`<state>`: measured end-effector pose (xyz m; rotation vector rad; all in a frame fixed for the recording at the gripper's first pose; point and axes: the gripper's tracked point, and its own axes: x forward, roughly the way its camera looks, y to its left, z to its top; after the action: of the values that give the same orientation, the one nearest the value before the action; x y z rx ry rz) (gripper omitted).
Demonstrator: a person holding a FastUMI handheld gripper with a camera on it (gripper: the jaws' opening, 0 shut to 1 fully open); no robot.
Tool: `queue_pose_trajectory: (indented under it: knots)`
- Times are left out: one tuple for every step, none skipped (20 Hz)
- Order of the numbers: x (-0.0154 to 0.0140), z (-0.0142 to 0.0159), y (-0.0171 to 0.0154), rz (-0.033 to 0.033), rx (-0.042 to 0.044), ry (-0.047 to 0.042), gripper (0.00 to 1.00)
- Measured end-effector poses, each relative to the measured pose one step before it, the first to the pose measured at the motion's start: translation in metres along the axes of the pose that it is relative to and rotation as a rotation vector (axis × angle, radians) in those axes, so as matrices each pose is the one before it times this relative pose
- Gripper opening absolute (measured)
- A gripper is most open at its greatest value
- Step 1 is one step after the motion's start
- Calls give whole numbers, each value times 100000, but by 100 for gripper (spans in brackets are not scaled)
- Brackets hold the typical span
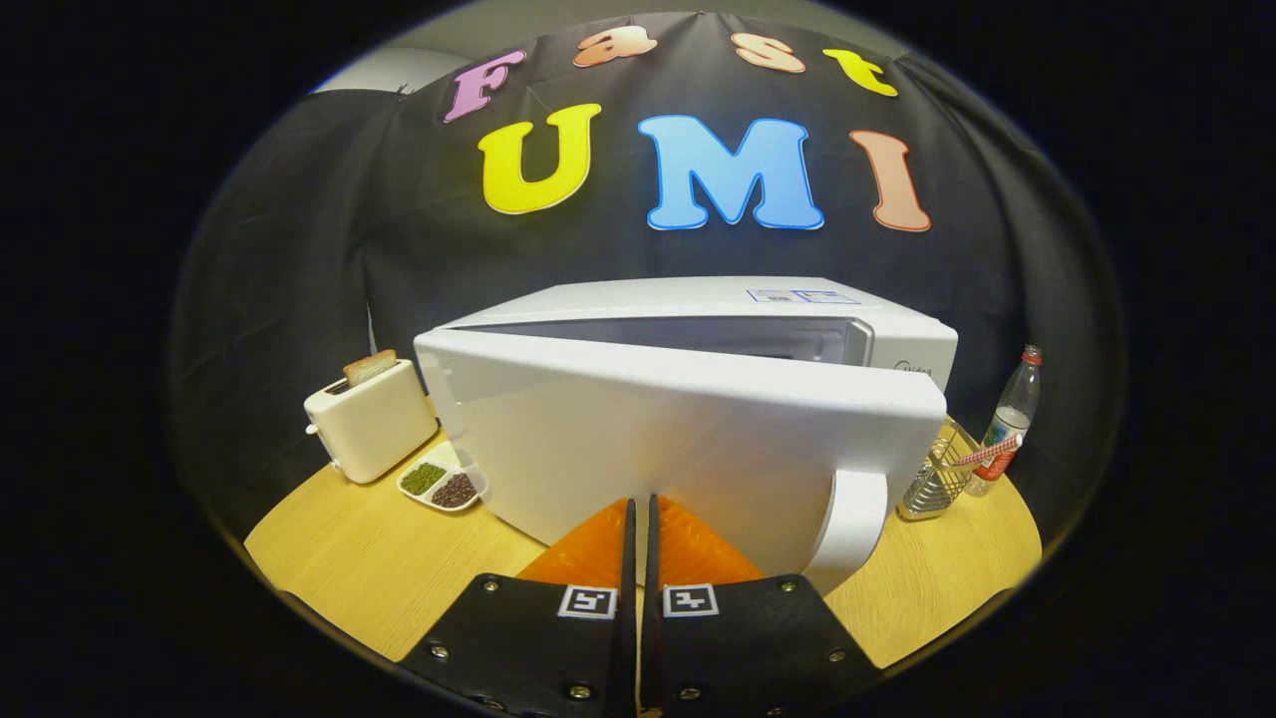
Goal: Open the microwave, put the food inside, and close the microwave door.
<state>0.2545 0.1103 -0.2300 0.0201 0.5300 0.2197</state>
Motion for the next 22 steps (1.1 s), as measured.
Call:
queue_pose_trajectory:
  knots:
    - [274,233,-287,-406,617,-229,3]
    - [357,315,-310,-313,991,-638,3]
    - [376,418,-239,-492,769,-700,3]
    - [467,198,-278,-716,107,-381,3]
    - [320,216,-309,-728,-153,-351,3]
    - [333,250,-215,-601,135,-414,3]
    - [327,219,-214,-535,402,-399,3]
    - [245,69,-350,-1140,571,-460,3]
    - [303,96,-90,-769,1059,-178,3]
    - [416,176,-378,-2207,242,-454,3]
    - [467,132,-288,-1504,673,-150,3]
    - [239,42,-56,-769,1637,865,3]
    - [19,40,145,-166,1477,-279,3]
    - [92,131,-66,-749,-1558,-632,3]
    - [252,347,-97,67,-1623,-1748,3]
    - [246,-94,118,538,1155,834,3]
    - [-128,-164,130,41,2275,585,4]
    - [94,10,-4,-139,162,-14,5]
    - [-352,113,54,276,-741,-167,5]
    - [-482,699,120,-93,-979,-1963,5]
    - [-738,891,-103,-520,-1227,-2626,5]
    - [-778,730,19,-347,-1160,-2035,5]
